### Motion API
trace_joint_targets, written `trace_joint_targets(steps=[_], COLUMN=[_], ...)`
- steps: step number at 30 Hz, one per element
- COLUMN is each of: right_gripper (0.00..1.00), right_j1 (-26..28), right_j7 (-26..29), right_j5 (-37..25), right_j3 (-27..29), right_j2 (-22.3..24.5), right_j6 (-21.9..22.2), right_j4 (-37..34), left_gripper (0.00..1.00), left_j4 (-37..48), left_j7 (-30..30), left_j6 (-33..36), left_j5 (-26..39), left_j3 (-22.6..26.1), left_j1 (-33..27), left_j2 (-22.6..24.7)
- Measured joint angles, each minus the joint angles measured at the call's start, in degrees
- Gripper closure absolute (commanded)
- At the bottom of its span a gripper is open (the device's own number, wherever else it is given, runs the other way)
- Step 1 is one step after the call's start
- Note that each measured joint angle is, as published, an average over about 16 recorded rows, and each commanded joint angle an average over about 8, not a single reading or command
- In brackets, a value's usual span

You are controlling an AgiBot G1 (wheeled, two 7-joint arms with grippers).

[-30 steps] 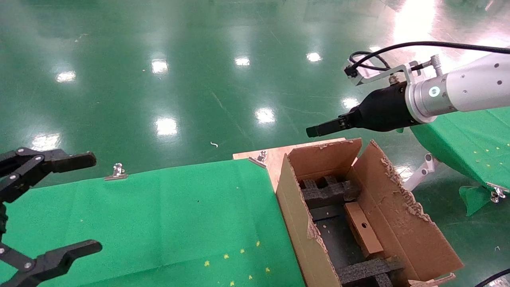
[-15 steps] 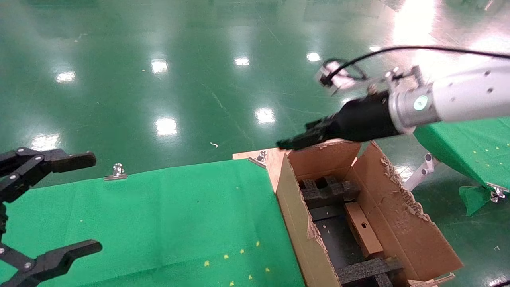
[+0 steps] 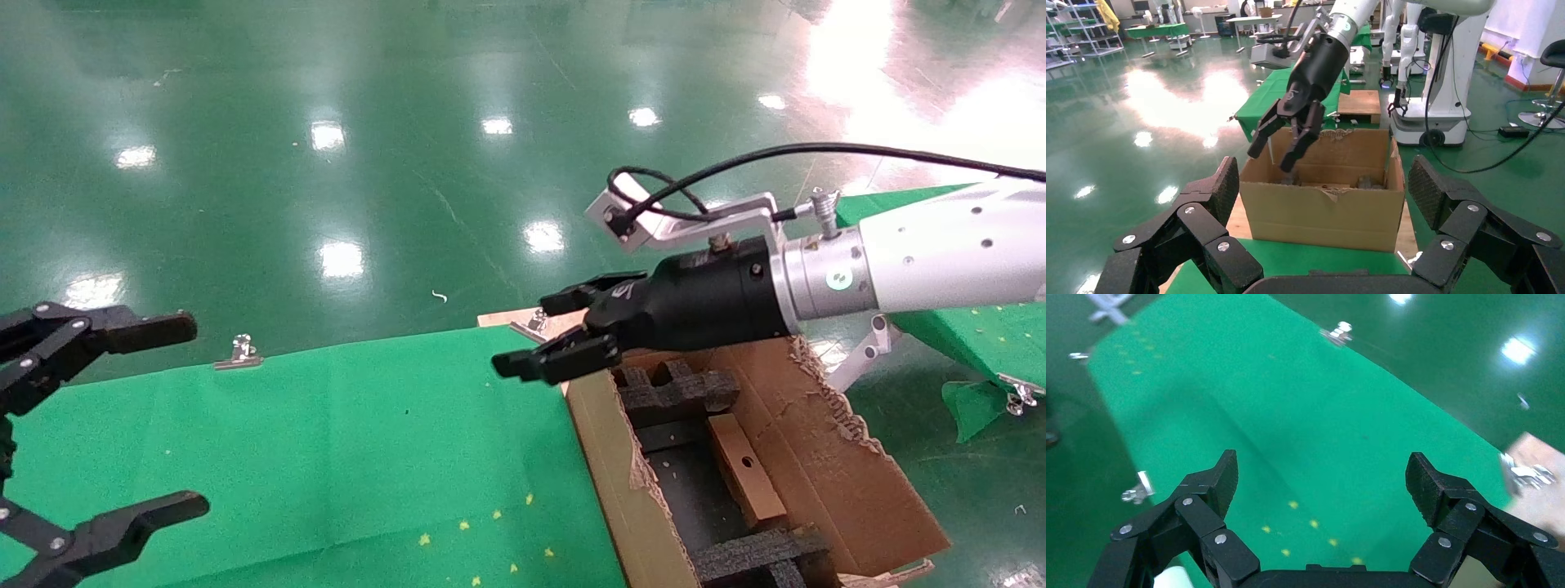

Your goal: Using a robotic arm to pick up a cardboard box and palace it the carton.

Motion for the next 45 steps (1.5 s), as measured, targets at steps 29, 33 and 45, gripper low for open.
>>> trace_joint_targets(steps=[29,33,45], right_gripper=[0.0,0.0,0.0], right_j1=[-26.91,-29.98,-33.17], right_j7=[-30.82,-34.11,-37.27], right_j5=[18.36,20.47,22.74], right_j3=[33.35,37.16,41.08], right_j2=[-0.62,-0.69,-0.78], right_j6=[-12.77,-14.22,-15.74], right_j4=[5.29,5.87,6.49], left_gripper=[0.0,0.0,0.0], left_j4=[0.0,0.01,0.02], left_j7=[0.01,0.01,0.02], left_j6=[-0.01,-0.02,-0.03], left_j5=[-0.02,-0.02,-0.02], left_j3=[0.02,0.02,0.02], left_j1=[0.0,0.0,0.01], left_j2=[-0.01,-0.01,-0.02])
